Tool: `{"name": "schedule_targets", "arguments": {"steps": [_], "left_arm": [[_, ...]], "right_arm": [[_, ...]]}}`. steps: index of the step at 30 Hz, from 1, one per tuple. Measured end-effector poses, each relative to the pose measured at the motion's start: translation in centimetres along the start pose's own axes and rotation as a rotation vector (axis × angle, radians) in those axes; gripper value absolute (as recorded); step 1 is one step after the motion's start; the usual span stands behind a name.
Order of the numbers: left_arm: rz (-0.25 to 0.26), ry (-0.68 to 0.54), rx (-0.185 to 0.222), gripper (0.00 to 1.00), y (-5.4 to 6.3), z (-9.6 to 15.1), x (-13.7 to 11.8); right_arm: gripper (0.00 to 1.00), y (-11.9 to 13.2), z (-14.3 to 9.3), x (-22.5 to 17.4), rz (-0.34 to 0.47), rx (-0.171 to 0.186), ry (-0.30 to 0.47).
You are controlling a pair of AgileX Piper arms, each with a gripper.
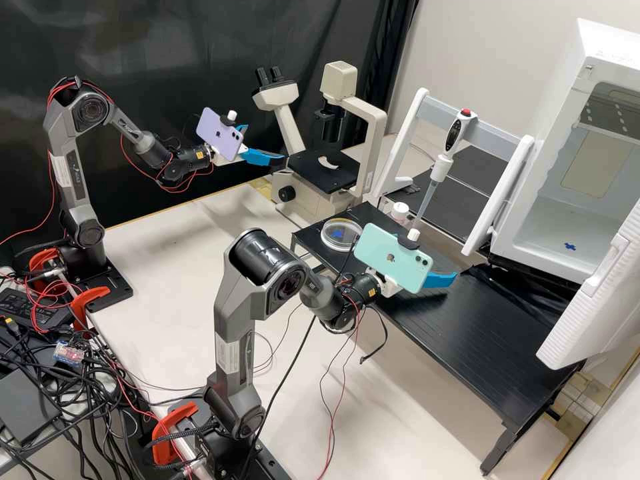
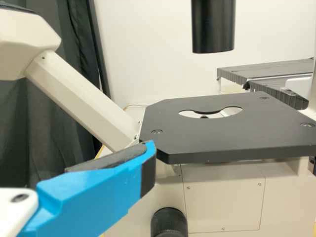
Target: Move the petri dish to the incubator
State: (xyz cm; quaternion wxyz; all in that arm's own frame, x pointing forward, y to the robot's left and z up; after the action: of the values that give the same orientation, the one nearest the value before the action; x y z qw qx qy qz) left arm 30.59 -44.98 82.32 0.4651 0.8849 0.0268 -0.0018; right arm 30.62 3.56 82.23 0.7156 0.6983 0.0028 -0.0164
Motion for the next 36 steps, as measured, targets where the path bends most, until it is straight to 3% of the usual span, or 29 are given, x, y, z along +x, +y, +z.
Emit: {"name": "schedule_targets", "arguments": {"steps": [13,21,29,36], "left_arm": [[0.0,0.0,0.0,1.0,0.0,0.0,0.0],[0.0,0.0,0.0,1.0,0.0,0.0,0.0],[0.0,0.0,0.0,1.0,0.0,0.0,0.0],[0.0,0.0,0.0,1.0,0.0,0.0,0.0]], "right_arm": [[1.0,0.0,0.0,-1.3,0.001,0.005,0.001],[1.0,0.0,-1.7,-3.8,0.014,0.033,0.096],[1.0,-2.5,-5.3,-5.8,-0.081,0.023,0.242],[1.0,-3.9,-7.6,-7.1,-0.138,0.014,0.288]]}}
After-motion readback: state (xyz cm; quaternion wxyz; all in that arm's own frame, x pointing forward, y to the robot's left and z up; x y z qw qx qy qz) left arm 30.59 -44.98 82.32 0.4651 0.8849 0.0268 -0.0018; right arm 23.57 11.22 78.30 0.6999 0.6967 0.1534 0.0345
